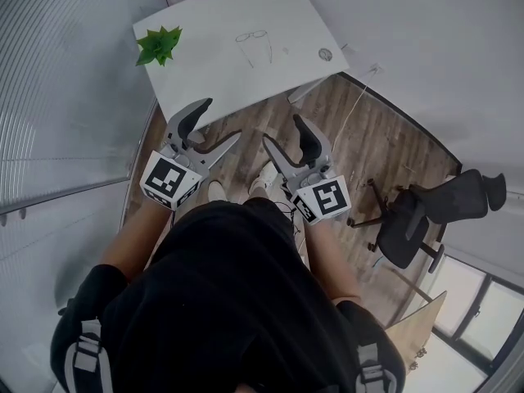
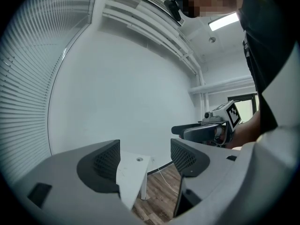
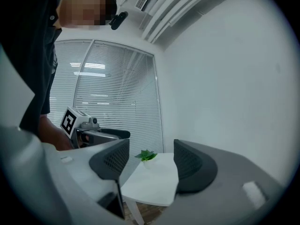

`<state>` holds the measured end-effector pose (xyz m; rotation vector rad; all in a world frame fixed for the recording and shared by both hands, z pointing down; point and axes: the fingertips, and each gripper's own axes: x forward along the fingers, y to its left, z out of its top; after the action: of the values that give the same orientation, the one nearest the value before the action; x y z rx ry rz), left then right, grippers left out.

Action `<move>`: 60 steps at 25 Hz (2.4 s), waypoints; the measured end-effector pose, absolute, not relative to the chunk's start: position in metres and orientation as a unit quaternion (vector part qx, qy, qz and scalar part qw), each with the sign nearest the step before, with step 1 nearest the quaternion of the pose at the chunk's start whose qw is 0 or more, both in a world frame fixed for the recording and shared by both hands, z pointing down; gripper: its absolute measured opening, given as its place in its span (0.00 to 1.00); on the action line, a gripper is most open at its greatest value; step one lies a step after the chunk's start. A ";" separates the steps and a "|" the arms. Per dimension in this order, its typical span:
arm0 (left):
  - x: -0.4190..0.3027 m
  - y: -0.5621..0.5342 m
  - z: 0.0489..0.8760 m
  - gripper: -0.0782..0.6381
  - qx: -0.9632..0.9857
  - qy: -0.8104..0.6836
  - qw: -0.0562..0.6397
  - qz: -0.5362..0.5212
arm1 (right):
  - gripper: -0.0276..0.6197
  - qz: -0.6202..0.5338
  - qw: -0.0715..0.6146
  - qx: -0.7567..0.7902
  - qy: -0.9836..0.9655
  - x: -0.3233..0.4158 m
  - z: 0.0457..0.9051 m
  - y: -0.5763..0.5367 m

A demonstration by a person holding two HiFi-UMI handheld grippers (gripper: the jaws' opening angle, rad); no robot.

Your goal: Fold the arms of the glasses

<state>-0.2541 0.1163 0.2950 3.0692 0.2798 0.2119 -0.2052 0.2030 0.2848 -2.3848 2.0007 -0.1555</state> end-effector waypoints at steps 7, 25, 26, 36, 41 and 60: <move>-0.199 0.119 0.300 0.56 0.994 0.079 0.026 0.077 | 0.50 -0.061 0.015 -0.754 0.653 -0.146 0.296 0.204; -0.075 0.144 0.309 0.56 0.993 -0.016 0.045 0.104 | 0.49 -0.072 0.015 -0.677 0.732 -0.013 0.312 0.220; -0.072 0.145 0.311 0.56 0.993 -0.020 0.046 0.106 | 0.49 -0.073 0.014 -0.673 0.736 -0.009 0.314 0.220; -0.046 0.122 0.328 0.56 0.991 -0.050 0.056 0.114 | 0.49 -0.092 0.014 -0.648 0.756 0.020 0.332 0.189; -0.031 0.089 0.340 0.56 0.989 -0.059 0.068 0.114 | 0.49 -0.096 0.000 -0.640 0.762 0.035 0.340 0.153; 0.016 -0.053 0.398 0.56 0.978 -0.093 0.117 0.143 | 0.49 -0.140 -0.081 -0.601 0.783 0.095 0.398 -0.005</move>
<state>0.0162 -0.0527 0.3980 2.8638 -0.2719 0.4182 0.0954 -0.0048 0.3984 -1.9918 2.5959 -0.4635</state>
